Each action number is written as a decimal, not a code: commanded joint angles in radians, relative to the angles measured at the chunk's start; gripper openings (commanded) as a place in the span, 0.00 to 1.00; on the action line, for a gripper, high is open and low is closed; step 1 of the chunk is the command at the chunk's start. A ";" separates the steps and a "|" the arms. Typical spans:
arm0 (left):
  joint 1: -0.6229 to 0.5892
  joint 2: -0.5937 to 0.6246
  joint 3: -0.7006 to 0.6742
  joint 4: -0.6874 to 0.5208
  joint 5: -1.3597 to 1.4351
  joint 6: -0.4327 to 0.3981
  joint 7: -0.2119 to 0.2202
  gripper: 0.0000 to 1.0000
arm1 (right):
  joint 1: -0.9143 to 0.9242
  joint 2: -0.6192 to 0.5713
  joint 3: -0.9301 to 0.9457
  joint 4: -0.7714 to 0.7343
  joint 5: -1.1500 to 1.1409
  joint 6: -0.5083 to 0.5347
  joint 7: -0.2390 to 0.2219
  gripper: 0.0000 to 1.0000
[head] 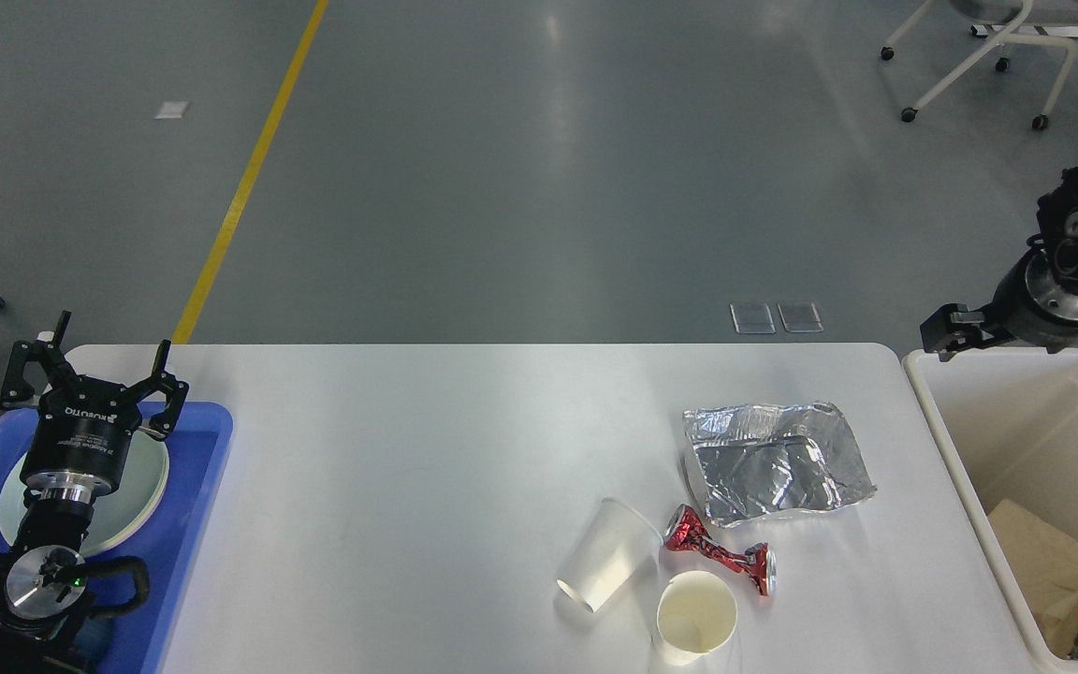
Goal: Tidy desktop
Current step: 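Raise the right gripper and move it over the silver foil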
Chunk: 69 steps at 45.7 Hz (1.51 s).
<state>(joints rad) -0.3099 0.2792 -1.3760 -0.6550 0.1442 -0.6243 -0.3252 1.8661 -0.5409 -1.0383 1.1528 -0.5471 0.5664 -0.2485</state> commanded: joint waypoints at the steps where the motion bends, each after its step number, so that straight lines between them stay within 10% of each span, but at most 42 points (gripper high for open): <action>1: 0.000 0.000 0.000 0.000 0.000 0.000 0.000 0.97 | 0.200 0.061 -0.049 0.137 0.102 0.108 -0.002 1.00; 21: 0.000 0.000 0.000 0.000 0.000 0.000 0.000 0.97 | 0.682 0.079 -0.088 0.591 0.314 0.152 -0.002 1.00; 69: 0.000 0.000 0.000 0.000 0.000 0.000 0.000 0.97 | 0.369 0.242 -0.013 0.326 0.377 0.102 -0.002 1.00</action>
<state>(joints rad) -0.3099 0.2792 -1.3760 -0.6550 0.1442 -0.6243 -0.3250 2.3335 -0.3306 -1.0781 1.5538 -0.1739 0.6917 -0.2501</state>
